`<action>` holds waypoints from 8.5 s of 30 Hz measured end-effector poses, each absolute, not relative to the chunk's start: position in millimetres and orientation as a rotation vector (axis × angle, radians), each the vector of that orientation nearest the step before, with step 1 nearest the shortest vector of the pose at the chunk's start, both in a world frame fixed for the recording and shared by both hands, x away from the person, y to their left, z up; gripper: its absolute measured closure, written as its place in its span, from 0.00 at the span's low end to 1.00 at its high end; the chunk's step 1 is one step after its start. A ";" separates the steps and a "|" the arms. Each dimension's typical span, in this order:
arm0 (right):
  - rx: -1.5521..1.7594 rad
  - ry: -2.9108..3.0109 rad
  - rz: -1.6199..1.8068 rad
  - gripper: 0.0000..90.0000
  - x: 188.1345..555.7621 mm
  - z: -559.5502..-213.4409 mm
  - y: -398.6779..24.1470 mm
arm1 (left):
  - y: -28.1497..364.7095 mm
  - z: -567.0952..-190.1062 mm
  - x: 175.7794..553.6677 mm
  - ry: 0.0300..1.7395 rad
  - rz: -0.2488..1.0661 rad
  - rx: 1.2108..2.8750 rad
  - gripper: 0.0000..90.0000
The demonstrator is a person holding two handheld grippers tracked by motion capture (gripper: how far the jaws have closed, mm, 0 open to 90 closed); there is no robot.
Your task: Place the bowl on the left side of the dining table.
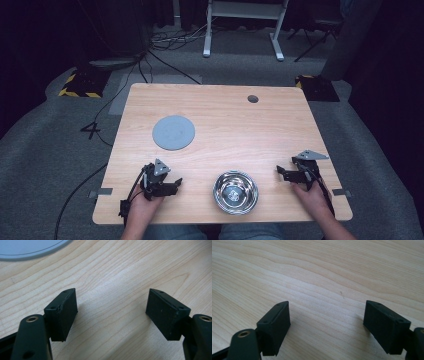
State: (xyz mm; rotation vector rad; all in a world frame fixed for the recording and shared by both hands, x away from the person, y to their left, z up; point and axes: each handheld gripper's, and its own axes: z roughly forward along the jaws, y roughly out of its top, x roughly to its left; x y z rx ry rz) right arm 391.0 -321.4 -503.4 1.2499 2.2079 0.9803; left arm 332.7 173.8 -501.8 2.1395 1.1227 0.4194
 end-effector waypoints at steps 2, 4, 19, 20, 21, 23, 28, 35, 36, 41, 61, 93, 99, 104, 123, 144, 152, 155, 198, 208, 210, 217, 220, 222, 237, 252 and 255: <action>1.251 2.208 0.981 0.24 391.0 -503.3 -321.3 | 173.9 -501.7 332.5 1.125 0.423 2.138 0.29; 1.246 2.208 0.980 0.24 391.2 -503.5 -321.6 | 174.2 -501.5 332.5 1.126 0.419 2.140 0.30; 1.252 2.208 0.981 0.24 391.0 -503.3 -321.3 | 186.2 -497.9 332.8 1.186 0.281 2.049 0.33; 1.249 2.208 0.981 0.24 391.1 -503.4 -321.4 | 186.1 -497.3 331.9 1.175 0.291 2.061 0.37; 1.251 2.209 0.981 0.24 391.1 -503.3 -321.3 | 185.4 -496.9 331.6 1.173 0.303 2.063 0.37; 1.250 2.209 0.981 0.24 391.2 -503.3 -321.4 | 183.8 -493.5 330.3 1.173 0.331 2.071 0.37; 1.250 2.209 0.981 0.24 391.2 -503.3 -321.3 | 181.6 -478.9 325.1 1.169 0.383 2.022 0.36; 1.250 2.209 0.981 0.24 391.1 -503.3 -321.3 | 181.1 -464.9 319.3 1.176 0.405 1.955 0.36; 1.250 2.209 0.981 0.24 391.1 -503.3 -321.3 | 182.2 -461.9 318.8 1.171 0.419 1.957 0.35; 1.250 2.209 0.981 0.24 391.1 -503.3 -321.3 | 183.3 -449.9 315.6 1.166 0.460 1.910 0.34; 1.251 2.209 0.981 0.24 391.1 -503.3 -321.3 | 166.5 -421.5 320.3 1.110 0.439 1.883 0.35; 1.247 2.207 0.981 0.24 391.1 -503.5 -321.3 | 78.2 -433.9 347.1 0.966 0.239 2.061 0.18; 1.251 2.206 0.981 0.24 391.0 -503.4 -321.1 | 67.2 -446.3 352.0 0.979 0.152 2.103 0.20; 1.245 2.207 0.980 0.24 391.2 -503.6 -321.4 | 55.3 -458.2 355.2 1.007 0.074 2.162 0.30; 1.250 2.206 0.981 0.24 391.1 -503.5 -321.2 | 34.4 -476.4 355.3 1.001 0.037 2.367 0.47; 1.249 2.207 0.980 0.24 391.1 -503.4 -321.3 | 23.4 -474.4 345.7 0.959 0.028 2.406 0.86; 1.250 2.208 0.979 0.24 391.0 -503.3 -321.3 | 29.1 -465.2 344.9 0.924 -0.004 2.318 0.94; 1.249 2.207 0.980 0.24 391.1 -503.4 -321.3 | 29.1 -461.0 342.4 0.917 -0.010 2.307 0.95; 1.260 2.197 0.972 0.23 391.2 -503.4 -321.0 | 62.0 -385.1 335.6 0.887 0.294 2.090 0.96; 1.260 2.197 0.970 0.23 391.1 -503.4 -321.0 | 75.3 -378.5 358.7 0.910 0.331 2.095 0.96; 1.260 2.196 0.969 0.23 391.1 -503.4 -321.1 | 79.9 -375.7 363.2 0.915 0.340 2.092 0.96; 1.271 2.189 0.969 0.22 390.8 -503.4 -320.8 | 94.6 -367.0 383.9 0.961 0.346 2.051 0.96; 1.282 2.188 0.968 0.22 390.5 -503.3 -320.5 | 96.7 -364.5 389.8 0.960 0.346 2.045 0.96; 1.281 2.188 0.967 0.22 390.6 -503.4 -320.5 | 97.7 -362.6 393.6 0.963 0.344 2.036 0.95; 1.279 2.188 0.964 0.21 390.9 -503.5 -320.9 | 106.7 -348.2 421.5 0.998 0.402 2.003 0.96; 1.283 2.187 0.964 0.21 390.8 -503.4 -320.8 | 134.2 -355.2 459.3 1.097 0.355 1.962 0.96; 1.281 2.187 0.964 0.21 390.9 -503.4 -320.9 | 138.7 -356.5 464.7 1.120 0.362 1.952 0.96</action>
